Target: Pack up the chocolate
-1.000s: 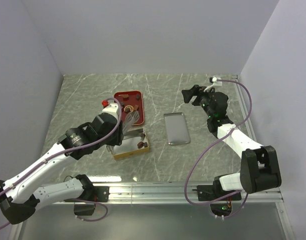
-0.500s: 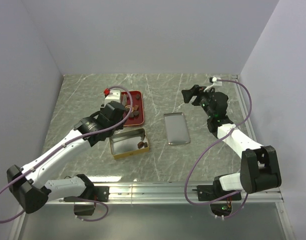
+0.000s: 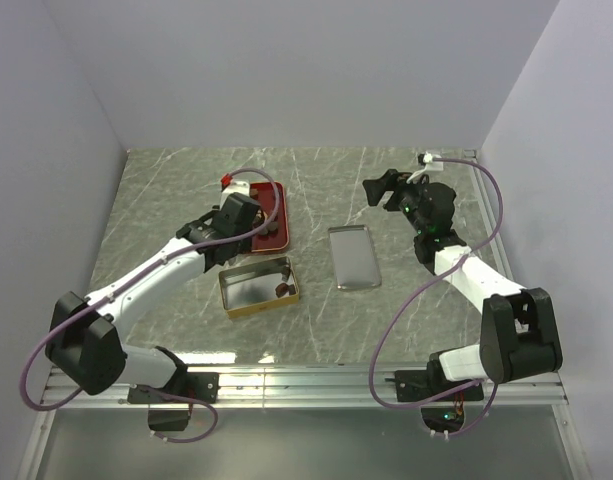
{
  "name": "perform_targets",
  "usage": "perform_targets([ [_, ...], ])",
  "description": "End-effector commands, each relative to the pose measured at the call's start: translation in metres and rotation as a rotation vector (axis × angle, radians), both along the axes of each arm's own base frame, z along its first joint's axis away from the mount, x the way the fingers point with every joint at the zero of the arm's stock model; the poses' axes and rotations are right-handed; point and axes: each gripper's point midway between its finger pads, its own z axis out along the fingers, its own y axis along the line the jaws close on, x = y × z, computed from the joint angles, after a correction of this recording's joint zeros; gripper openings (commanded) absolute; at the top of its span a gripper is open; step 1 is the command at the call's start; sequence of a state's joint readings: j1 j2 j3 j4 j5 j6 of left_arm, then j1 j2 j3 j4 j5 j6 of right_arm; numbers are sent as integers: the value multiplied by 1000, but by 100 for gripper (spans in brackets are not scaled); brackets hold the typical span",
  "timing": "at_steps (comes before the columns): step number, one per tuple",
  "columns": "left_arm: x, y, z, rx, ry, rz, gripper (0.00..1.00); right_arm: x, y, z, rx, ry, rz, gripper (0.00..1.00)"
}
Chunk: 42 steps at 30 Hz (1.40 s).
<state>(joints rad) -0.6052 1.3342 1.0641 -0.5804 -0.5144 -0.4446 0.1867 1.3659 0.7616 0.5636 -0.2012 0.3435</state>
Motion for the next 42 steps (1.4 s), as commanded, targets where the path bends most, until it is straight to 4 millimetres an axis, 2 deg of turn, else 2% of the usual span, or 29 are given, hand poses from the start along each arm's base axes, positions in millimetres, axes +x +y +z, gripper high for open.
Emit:
perform_targets([
  [1,9,-15,0,-40,-18,-48,46,10,-1,30,10,-76,-4,87],
  [8,9,-13,-19,-7,38,-30,46,11,-1,26,6,-66,-3,87],
  [16,4,-7,-17,-9,32,6,46,13,0,23,7,-58,0,87],
  [23,2,-3,-29,13,60,16,47,14,1,22,6,-57,5,87],
  [29,10,-3,-33,7,57,18,47,14,0,20,5,-49,0,87],
  [34,14,7,-38,39,68,49,47,15,1,18,3,-45,0,87],
  [42,23,7,-42,48,63,42,47,17,1,17,0,-41,2,87],
])
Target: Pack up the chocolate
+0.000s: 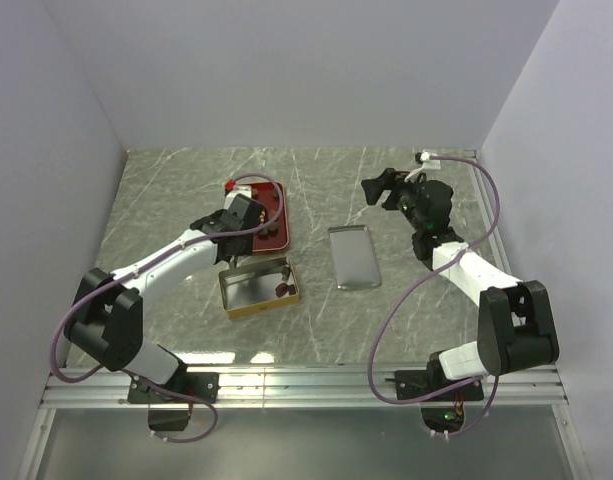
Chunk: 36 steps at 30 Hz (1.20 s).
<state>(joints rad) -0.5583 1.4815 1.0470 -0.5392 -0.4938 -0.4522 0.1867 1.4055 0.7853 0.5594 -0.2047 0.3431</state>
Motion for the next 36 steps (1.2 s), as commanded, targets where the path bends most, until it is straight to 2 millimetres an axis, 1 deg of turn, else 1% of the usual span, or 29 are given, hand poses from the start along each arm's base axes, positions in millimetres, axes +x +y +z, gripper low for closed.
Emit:
perform_targets([
  [1,13,-1,8,2,-49,2,47,10,-2,23,3,-60,-3,87],
  [7,20,-2,6,7,-49,-10,45,11,0,22,2,-54,0,87],
  [9,20,-2,5,13,-44,-8,42,12,0,21,0,-53,0,87],
  [14,17,-1,6,13,-33,-14,35,12,-1,21,1,-52,-1,87],
  [19,12,0,15,1,-43,-16,33,12,0,20,2,-49,2,87],
  [23,6,-3,23,-22,-45,-43,32,11,1,22,3,-53,5,87],
  [25,3,-3,30,-26,-53,-52,31,11,0,21,3,-50,3,87],
  [30,-10,-13,44,-28,-61,-74,31,11,1,22,6,-51,6,87],
  [36,-26,-14,50,-36,-55,-87,31,10,2,22,11,-50,14,87],
])
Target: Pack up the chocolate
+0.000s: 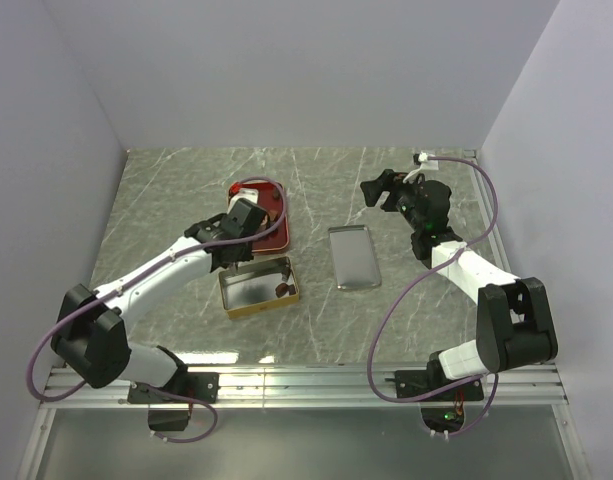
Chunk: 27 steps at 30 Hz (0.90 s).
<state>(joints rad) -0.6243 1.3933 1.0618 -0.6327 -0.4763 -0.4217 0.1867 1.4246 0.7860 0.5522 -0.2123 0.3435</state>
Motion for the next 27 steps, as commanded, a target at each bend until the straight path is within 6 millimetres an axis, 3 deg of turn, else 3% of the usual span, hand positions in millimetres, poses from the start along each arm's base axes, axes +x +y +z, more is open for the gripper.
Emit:
perform_targets([
  [1,-4,-2,29,-45,-57,8,31,9,1,32,15,-77,6,87],
  [18,-50,-24,53,-190,-65,-140,31,8,2,33,21,-78,16,87],
  [27,-75,-41,54,-310,-30,-260,31,9,3,32,21,-75,19,87],
])
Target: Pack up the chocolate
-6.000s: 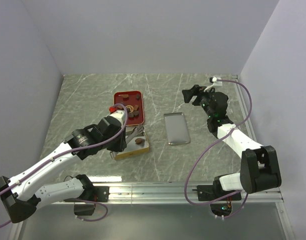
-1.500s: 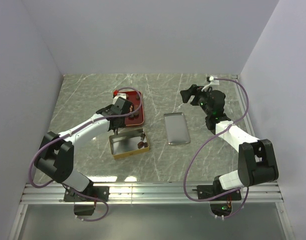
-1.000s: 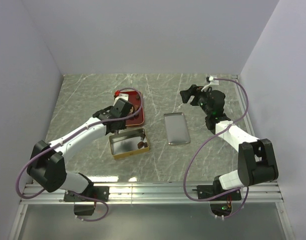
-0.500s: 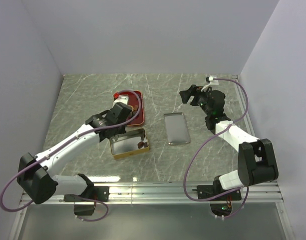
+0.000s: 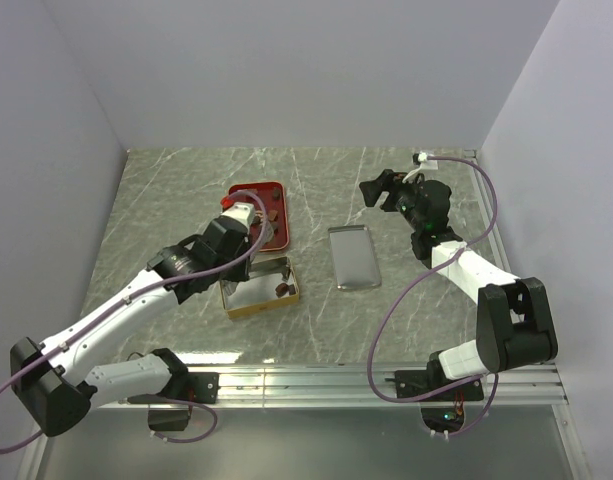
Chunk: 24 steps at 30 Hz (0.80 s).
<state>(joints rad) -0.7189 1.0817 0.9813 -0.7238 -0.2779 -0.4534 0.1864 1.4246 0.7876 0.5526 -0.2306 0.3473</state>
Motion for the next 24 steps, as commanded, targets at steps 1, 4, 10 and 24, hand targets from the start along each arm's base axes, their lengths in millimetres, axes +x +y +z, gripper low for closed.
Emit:
perform_targets([
  [1,-8,-14,13,-87,-18,-62,31,11,0,31,17,-75,2,87],
  [4,-13,-16,21,-129,-33,-71,31,11,1,31,17,-74,3,87],
  [10,-26,-17,29,-180,-25,-97,31,11,1,30,18,-72,5,87],
  [24,-38,-11,31,-196,18,-60,31,10,1,30,17,-71,6,87],
])
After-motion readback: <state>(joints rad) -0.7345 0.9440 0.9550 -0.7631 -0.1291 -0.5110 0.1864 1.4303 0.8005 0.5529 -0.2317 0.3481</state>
